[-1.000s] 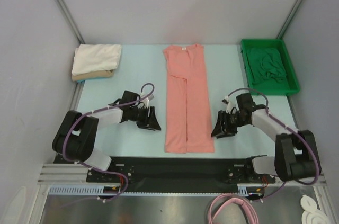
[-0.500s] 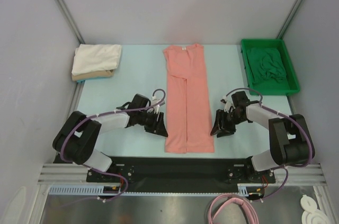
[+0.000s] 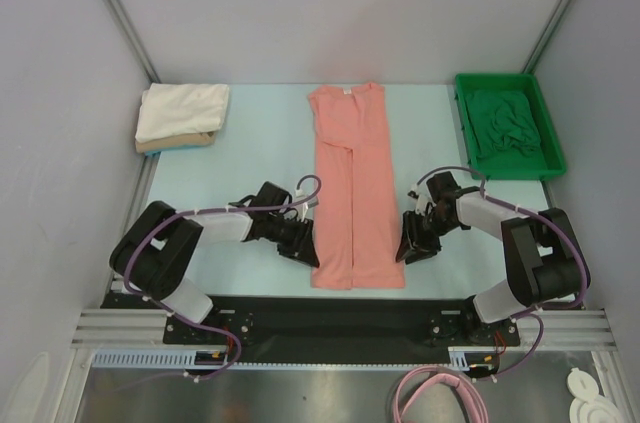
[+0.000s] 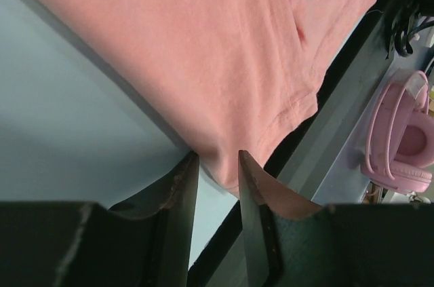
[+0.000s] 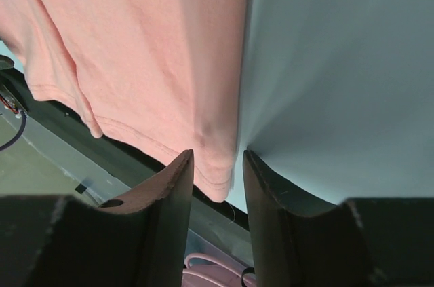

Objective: Fold and stack the t-shirts
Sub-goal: Fold the tshirt

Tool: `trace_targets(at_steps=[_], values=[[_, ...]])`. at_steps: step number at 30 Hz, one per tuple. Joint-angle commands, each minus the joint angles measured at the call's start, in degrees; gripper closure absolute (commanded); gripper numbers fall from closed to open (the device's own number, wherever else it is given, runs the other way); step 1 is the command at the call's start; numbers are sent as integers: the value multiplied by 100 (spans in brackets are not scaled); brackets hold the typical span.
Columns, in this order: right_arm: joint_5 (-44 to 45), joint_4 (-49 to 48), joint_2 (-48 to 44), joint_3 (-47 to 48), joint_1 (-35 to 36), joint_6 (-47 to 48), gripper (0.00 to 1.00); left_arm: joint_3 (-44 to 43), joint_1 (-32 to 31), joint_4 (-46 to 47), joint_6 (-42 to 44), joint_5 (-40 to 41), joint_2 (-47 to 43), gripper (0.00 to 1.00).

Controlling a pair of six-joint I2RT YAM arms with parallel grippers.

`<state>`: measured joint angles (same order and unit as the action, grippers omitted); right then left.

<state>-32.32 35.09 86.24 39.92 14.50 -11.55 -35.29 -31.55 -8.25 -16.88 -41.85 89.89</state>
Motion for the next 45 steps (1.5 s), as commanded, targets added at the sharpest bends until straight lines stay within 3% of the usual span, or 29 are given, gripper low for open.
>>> trace_targets(at_steps=[1,12,19,28,29,30,37,45], values=[[94,130,-90,139,9,48,61,-66,-132,-151,194,-17,117,64],[-29,112,-54,121,263,100,73,-171,-308,-282,160,27,21,67],[-82,103,-28,112,351,101,75,-22,-308,-379,229,133,-331,68],[-187,59,-256,77,360,136,92,-241,-299,-423,370,-113,-33,85],[-231,51,-291,77,343,144,95,-285,-299,-484,440,-139,-7,89],[-275,50,-326,77,317,179,100,-320,-299,-511,466,-131,2,99],[-433,59,-1124,121,-140,302,100,-654,86,-686,686,-272,-305,100],[-644,-28,-1838,349,-307,434,100,-1858,650,-1398,1284,-430,-173,99]])
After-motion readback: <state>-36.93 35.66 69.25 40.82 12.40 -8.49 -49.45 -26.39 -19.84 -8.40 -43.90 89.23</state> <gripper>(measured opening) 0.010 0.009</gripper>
